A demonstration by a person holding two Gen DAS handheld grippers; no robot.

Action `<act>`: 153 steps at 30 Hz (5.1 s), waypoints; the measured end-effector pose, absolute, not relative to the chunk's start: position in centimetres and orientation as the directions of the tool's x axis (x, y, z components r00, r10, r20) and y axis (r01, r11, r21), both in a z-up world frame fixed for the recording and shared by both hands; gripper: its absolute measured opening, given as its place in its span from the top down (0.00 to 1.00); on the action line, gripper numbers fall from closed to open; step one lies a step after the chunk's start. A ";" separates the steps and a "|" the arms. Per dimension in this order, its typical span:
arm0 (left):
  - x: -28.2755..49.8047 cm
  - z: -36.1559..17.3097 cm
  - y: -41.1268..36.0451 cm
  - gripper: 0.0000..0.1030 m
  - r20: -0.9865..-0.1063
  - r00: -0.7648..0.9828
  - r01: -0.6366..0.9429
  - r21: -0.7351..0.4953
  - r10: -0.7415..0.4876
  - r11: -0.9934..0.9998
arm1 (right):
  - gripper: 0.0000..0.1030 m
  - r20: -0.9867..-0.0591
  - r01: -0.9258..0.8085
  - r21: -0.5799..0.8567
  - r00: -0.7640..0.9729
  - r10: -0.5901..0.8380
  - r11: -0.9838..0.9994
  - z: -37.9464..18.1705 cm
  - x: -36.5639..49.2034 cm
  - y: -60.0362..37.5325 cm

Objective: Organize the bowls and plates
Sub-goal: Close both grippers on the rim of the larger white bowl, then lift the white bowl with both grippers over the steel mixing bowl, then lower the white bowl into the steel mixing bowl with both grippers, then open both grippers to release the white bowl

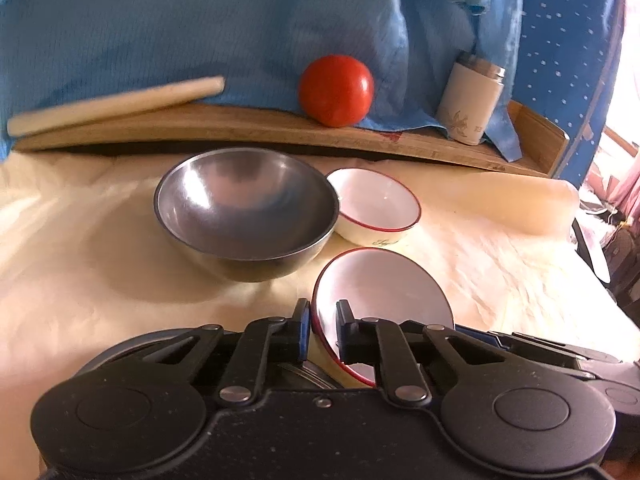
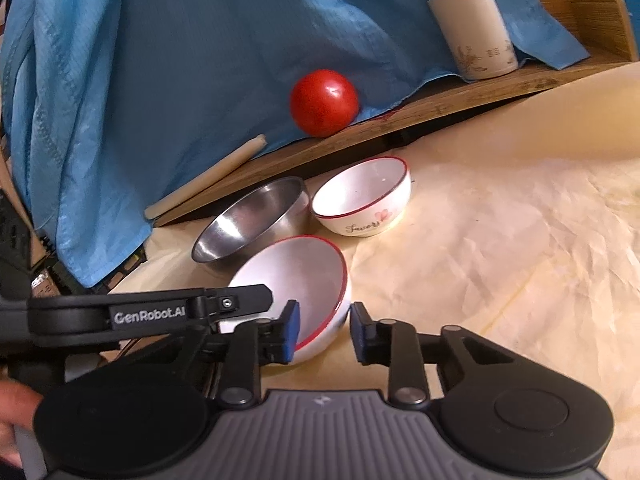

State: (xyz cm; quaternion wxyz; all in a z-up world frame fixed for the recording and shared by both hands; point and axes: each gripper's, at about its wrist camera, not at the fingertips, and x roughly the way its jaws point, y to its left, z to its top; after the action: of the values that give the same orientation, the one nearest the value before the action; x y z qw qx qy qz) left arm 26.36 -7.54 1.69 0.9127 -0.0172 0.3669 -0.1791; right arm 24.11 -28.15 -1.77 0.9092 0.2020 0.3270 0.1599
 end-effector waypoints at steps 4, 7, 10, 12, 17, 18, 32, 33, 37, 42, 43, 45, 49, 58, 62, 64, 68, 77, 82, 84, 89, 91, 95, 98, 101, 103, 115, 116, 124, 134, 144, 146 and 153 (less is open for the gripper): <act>25.4 2.2 -8.0 0.87 -0.637 0.694 0.324 -0.139 -0.335 0.936 | 0.81 -0.537 -0.130 0.459 0.748 0.391 0.879 -1.8 23.6 -28.1; 25.0 2.3 -8.2 0.87 -0.632 0.697 0.327 -0.140 -0.339 0.935 | 0.83 -0.536 -0.106 0.451 0.762 0.364 0.886 -1.7 23.0 -28.1; 24.6 2.1 -8.2 0.87 -0.634 0.693 0.325 -0.149 -0.343 0.934 | 0.87 -0.523 -0.085 0.449 0.782 0.339 0.889 -1.5 22.4 -28.4; 24.4 1.9 -8.3 0.87 -0.631 0.695 0.319 -0.158 -0.344 0.934 | 0.89 -0.519 -0.078 0.445 0.790 0.328 0.892 -1.4 22.1 -28.5; 23.7 2.1 -8.2 0.91 -0.606 0.715 0.306 -0.174 -0.347 0.936 | 0.90 -0.514 -0.070 0.420 0.803 0.301 0.905 -1.1 21.6 -28.2; 23.6 2.2 -8.2 0.91 -0.599 0.720 0.306 -0.177 -0.349 0.935 | 0.90 -0.511 -0.071 0.420 0.805 0.301 0.905 -1.0 21.6 -28.2; 24.5 6.2 -5.3 0.93 -0.463 0.836 0.215 -0.217 -0.294 0.952 | 0.90 -0.432 -0.225 0.267 0.841 0.326 0.937 4.9 24.5 -24.7; 24.8 6.5 -5.0 0.93 -0.459 0.842 0.206 -0.217 -0.286 0.954 | 0.90 -0.435 -0.240 0.259 0.836 0.335 0.936 5.3 25.2 -24.3; 26.9 7.2 -3.8 0.93 -0.450 0.858 0.158 -0.228 -0.248 0.961 | 0.90 -0.465 -0.287 0.272 0.796 0.386 0.919 6.7 28.8 -23.1; 29.4 7.0 -2.6 0.93 -0.476 0.849 0.117 -0.257 -0.231 0.959 | 0.90 -0.500 -0.301 0.314 0.753 0.426 0.900 6.7 32.4 -22.2; 29.8 6.9 -2.3 0.93 -0.481 0.846 0.112 -0.264 -0.231 0.958 | 0.90 -0.503 -0.301 0.319 0.750 0.430 0.899 6.5 32.9 -22.0; 30.3 6.5 -1.9 0.93 -0.486 0.843 0.106 -0.271 -0.230 0.957 | 0.90 -0.505 -0.299 0.326 0.747 0.432 0.897 6.1 33.6 -21.8; 31.5 5.9 -1.5 0.93 -0.494 0.838 0.105 -0.274 -0.233 0.956 | 0.90 -0.506 -0.301 0.325 0.746 0.434 0.897 5.4 34.5 -21.4; 33.1 4.2 0.2 0.93 -0.504 0.818 0.103 -0.348 -0.278 0.932 | 0.89 -0.542 -0.302 0.332 0.714 0.443 0.894 3.5 35.7 -21.1; 33.3 3.9 0.3 0.93 -0.500 0.815 0.110 -0.364 -0.294 0.925 | 0.89 -0.553 -0.293 0.339 0.706 0.442 0.894 3.0 35.9 -21.1; 33.5 3.7 0.4 0.93 -0.501 0.811 0.113 -0.370 -0.301 0.922 | 0.89 -0.559 -0.290 0.342 0.702 0.442 0.894 2.8 35.9 -21.1; 33.9 3.4 0.5 0.89 -0.518 0.794 0.120 -0.379 -0.318 0.917 | 0.88 -0.572 -0.290 0.336 0.693 0.439 0.896 2.4 36.0 -20.8; 34.5 2.9 0.9 0.87 -0.545 0.771 0.110 -0.397 -0.330 0.911 | 0.87 -0.598 -0.297 0.325 0.671 0.438 0.898 1.9 36.1 -20.4; 34.5 2.8 1.0 0.84 -0.544 0.768 0.112 -0.406 -0.339 0.907 | 0.85 -0.598 -0.303 0.325 0.667 0.444 0.896 1.9 36.2 -20.4; 34.5 2.8 1.0 0.84 -0.544 0.768 0.112 -0.406 -0.338 0.907 | 0.85 -0.598 -0.304 0.326 0.667 0.444 0.895 1.8 36.3 -20.4; 34.5 2.8 1.0 0.84 -0.544 0.768 0.113 -0.405 -0.339 0.907 | 0.84 -0.602 -0.307 0.305 0.672 0.432 0.902 1.9 36.2 -20.2; 34.5 2.8 1.0 0.84 -0.544 0.767 0.115 -0.404 -0.339 0.908 | 0.84 -0.604 -0.309 0.289 0.675 0.423 0.906 1.9 36.1 -19.9; 34.5 2.8 0.9 0.82 -0.543 0.766 0.121 -0.403 -0.343 0.907 | 0.82 -0.607 -0.312 0.272 0.678 0.414 0.910 2.0 36.0 -19.6; 34.6 2.9 0.8 0.80 -0.544 0.766 0.124 -0.399 -0.343 0.909 | 0.82 -0.607 -0.313 0.270 0.678 0.414 0.910 2.0 35.9 -19.7; 34.6 2.9 0.8 0.80 -0.544 0.766 0.127 -0.396 -0.344 0.909 | 0.80 -0.607 -0.315 0.268 0.678 0.414 0.910 1.9 35.9 -19.7; 34.6 2.9 0.8 0.79 -0.544 0.766 0.127 -0.397 -0.344 0.909 | 0.79 -0.607 -0.317 0.269 0.678 0.415 0.910 1.9 35.8 -19.7; 34.6 2.9 0.6 0.76 -0.551 0.764 0.129 -0.379 -0.336 0.916 | 0.75 -0.610 -0.322 0.256 0.677 0.411 0.911 1.9 35.7 -19.5; 34.6 2.9 0.5 0.76 -0.553 0.764 0.129 -0.375 -0.333 0.918 | 0.75 -0.611 -0.322 0.255 0.678 0.410 0.912 1.9 35.7 -19.4; 34.5 3.0 0.2 0.72 -0.563 0.761 0.127 -0.358 -0.323 0.925 | 0.74 -0.609 -0.324 0.255 0.678 0.411 0.911 2.0 35.6 -19.4; 34.5 3.1 0.4 0.67 -0.562 0.756 0.114 -0.391 -0.335 0.913 | 0.71 -0.599 -0.335 0.270 0.676 0.430 0.903 2.1 35.3 -19.8; 34.4 3.5 0.3 0.58 -0.558 0.760 0.106 -0.399 -0.332 0.911 | 0.68 -0.590 -0.344 0.295 0.669 0.453 0.892 2.2 35.2 -20.3; 34.3 3.6 0.3 0.54 -0.555 0.764 0.105 -0.397 -0.329 0.912 | 0.67 -0.588 -0.345 0.298 0.668 0.456 0.890 2.3 35.1 -20.4; 34.2 4.3 0.3 0.47 -0.542 0.778 0.097 -0.394 -0.317 0.914 | 0.60 -0.575 -0.348 0.311 0.672 0.466 0.884 2.6 34.9 -20.8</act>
State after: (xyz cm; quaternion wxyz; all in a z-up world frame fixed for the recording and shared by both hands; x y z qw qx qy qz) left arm 34.16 0.31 4.26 0.9265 -0.1749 0.3137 -0.1118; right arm 34.86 -20.83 2.55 0.9100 0.0880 0.3377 0.2236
